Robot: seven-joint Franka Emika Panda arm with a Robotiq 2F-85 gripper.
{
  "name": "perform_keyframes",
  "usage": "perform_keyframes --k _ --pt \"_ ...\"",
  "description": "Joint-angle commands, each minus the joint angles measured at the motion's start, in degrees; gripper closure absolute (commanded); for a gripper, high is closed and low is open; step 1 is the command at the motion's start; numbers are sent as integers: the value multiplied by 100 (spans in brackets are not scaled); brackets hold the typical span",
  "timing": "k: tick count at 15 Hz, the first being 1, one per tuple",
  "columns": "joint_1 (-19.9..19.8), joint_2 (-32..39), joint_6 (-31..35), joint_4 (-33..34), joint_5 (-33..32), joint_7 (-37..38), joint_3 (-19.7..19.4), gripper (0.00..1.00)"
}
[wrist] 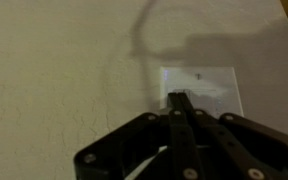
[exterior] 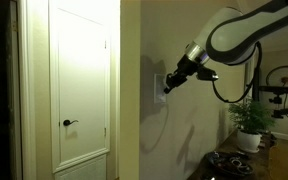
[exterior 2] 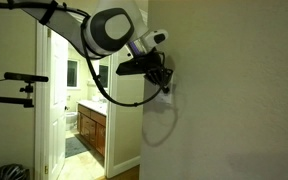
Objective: Turn off the light
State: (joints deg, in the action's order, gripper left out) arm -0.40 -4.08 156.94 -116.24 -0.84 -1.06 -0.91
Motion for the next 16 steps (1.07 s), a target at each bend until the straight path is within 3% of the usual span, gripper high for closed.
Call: perform_keyframes --k 1,16 --pt "-77 -334 4 -406 -258 195 8 96" --pt "-14 -340 39 -336 -126 139 106 96"
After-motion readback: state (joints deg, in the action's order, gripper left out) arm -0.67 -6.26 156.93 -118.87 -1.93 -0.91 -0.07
